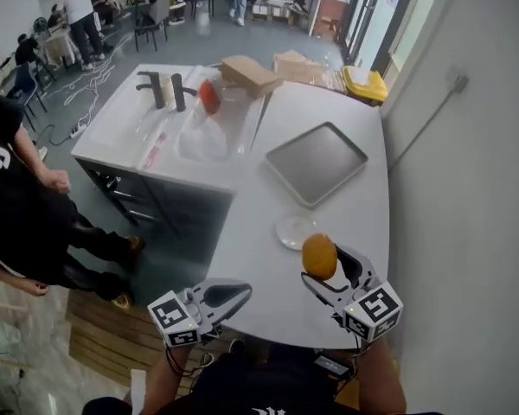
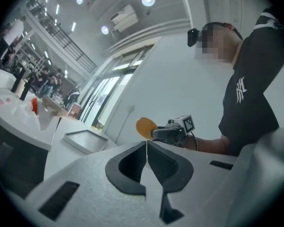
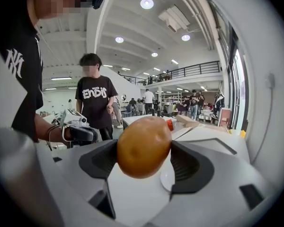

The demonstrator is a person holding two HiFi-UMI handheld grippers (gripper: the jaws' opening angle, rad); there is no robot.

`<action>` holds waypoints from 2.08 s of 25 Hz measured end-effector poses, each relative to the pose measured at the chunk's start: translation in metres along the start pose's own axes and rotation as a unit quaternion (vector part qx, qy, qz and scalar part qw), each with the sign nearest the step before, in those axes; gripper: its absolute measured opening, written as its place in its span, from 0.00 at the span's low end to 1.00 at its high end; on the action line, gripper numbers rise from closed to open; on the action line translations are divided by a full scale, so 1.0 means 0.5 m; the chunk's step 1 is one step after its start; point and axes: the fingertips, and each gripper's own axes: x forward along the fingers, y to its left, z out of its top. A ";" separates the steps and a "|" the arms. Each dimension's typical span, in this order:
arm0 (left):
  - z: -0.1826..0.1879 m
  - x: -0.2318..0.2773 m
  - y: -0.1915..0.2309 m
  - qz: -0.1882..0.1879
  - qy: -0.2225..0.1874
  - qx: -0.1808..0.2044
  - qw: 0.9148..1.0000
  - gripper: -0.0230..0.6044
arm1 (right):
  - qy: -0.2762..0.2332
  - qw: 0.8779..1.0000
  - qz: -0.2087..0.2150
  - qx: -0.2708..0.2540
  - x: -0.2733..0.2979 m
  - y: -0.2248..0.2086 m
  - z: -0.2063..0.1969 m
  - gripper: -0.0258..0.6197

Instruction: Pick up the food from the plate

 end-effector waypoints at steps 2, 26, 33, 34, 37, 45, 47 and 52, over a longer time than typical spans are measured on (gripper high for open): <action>0.025 -0.017 -0.041 -0.009 -0.009 0.029 1.000 0.05 | -0.025 1.000 0.002 -0.007 -0.051 0.038 0.033 0.58; 0.150 0.105 -0.407 -0.076 -0.003 0.140 0.987 0.05 | -0.251 0.957 0.123 0.082 -0.477 0.192 0.118 0.58; 0.091 0.129 -0.469 -0.100 0.027 0.141 0.985 0.05 | -0.270 0.942 0.166 0.108 -0.528 0.200 0.082 0.58; 0.086 0.124 -0.466 -0.097 0.025 0.143 0.985 0.05 | -0.269 0.942 0.173 0.104 -0.524 0.210 0.082 0.58; 0.088 0.118 -0.460 -0.092 0.014 0.142 0.985 0.05 | -0.266 0.942 0.188 0.086 -0.513 0.228 0.091 0.58; 0.111 0.122 -0.476 -0.106 -0.019 0.111 0.988 0.05 | -0.290 0.920 0.252 0.072 -0.533 0.268 0.108 0.58; 0.114 0.123 -0.482 -0.107 -0.020 0.106 0.988 0.05 | -0.292 0.918 0.258 0.073 -0.535 0.269 0.104 0.58; 0.141 0.120 -0.521 -0.131 -0.056 0.080 0.987 0.05 | -0.276 0.923 0.261 0.069 -0.532 0.279 0.093 0.58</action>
